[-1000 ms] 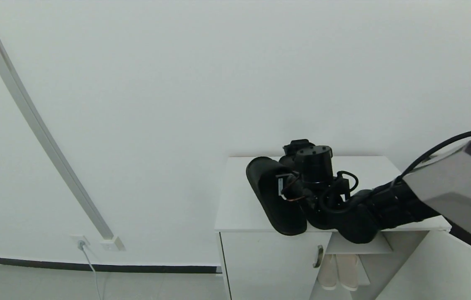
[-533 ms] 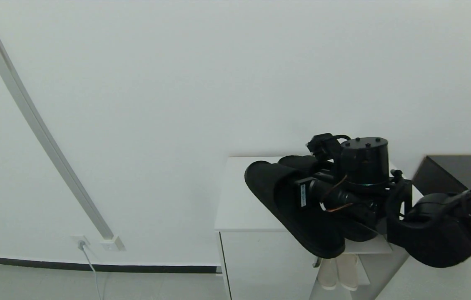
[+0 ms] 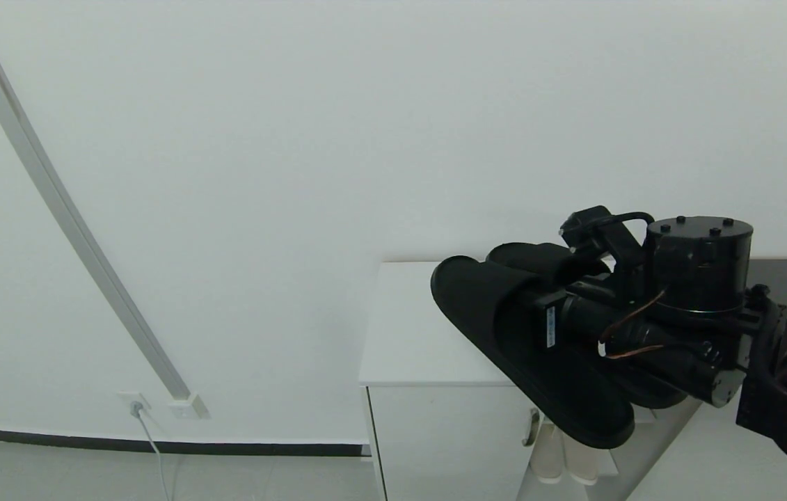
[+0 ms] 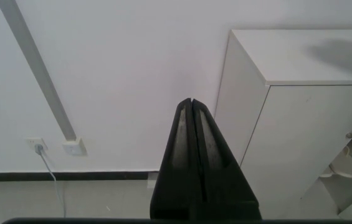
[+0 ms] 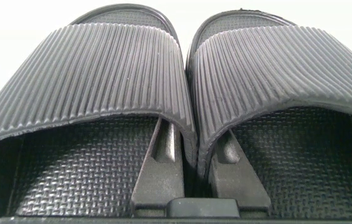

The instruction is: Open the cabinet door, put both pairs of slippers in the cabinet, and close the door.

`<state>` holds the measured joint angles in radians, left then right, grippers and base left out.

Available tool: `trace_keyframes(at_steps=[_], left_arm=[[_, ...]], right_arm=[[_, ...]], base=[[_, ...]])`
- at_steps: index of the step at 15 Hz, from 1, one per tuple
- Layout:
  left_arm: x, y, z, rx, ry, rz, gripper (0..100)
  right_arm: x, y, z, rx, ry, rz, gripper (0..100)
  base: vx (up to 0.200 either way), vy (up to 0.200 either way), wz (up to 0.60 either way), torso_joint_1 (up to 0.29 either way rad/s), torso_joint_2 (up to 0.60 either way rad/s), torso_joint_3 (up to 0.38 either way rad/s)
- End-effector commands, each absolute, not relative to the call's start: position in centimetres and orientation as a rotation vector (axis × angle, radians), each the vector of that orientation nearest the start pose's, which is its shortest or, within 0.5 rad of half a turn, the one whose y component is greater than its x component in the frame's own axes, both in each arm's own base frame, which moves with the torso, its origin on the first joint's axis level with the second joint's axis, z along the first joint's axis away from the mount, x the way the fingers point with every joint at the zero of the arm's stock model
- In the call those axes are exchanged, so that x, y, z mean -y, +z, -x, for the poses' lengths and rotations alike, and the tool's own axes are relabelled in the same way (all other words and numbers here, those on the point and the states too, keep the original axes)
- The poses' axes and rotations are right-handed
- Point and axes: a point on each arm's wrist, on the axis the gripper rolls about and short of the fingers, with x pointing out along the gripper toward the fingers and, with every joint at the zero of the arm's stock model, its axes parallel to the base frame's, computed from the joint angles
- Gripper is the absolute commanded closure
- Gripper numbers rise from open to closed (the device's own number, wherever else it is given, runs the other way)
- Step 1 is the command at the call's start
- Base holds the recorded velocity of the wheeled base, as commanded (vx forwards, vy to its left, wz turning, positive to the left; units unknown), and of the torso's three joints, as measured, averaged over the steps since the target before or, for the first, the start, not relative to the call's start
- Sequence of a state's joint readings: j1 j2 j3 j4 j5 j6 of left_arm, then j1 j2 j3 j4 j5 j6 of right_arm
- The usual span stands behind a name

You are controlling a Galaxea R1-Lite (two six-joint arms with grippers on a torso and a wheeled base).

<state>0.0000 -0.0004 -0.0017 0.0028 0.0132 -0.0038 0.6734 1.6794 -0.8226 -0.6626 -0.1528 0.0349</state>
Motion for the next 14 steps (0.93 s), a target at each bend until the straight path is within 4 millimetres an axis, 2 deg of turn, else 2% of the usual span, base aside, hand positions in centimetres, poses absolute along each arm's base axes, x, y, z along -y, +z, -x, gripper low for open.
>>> trace_keyframes(at_steps=[1,3,7,12,14], left_arm=[[0.0,7.6,2.3,-0.002,0.014,0.005,100],[0.0,7.6,2.3,-0.002,0.014,0.005,100],[0.0,7.6,2.3,-0.001,0.014,0.006,100],[0.0,7.6,2.3,-0.001,0.014,0.006,100],[0.0,7.6,2.3,-0.002,0.014,0.005,100]], right_arm=[[-18.6,19.8,-23.7,-0.184,0.523,0.041,100],[-18.9,19.6,-23.6,-0.194,0.566,0.03,100],[-19.4,19.0,-23.5,-0.242,0.635,-0.007,100],[-18.4,17.6,-23.1,-0.267,0.766,0.086,100],[-18.2,17.3,-23.1,-0.261,0.77,0.088,100]], base=[[0.0,0.0,0.0,0.0,0.0,0.0],[0.0,0.0,0.0,0.0,0.0,0.0],[-0.2,0.0,0.0,0.006,0.0,0.002],[-0.2,0.0,0.0,-0.007,0.0,0.002],[0.0,0.0,0.0,0.0,0.0,0.0]])
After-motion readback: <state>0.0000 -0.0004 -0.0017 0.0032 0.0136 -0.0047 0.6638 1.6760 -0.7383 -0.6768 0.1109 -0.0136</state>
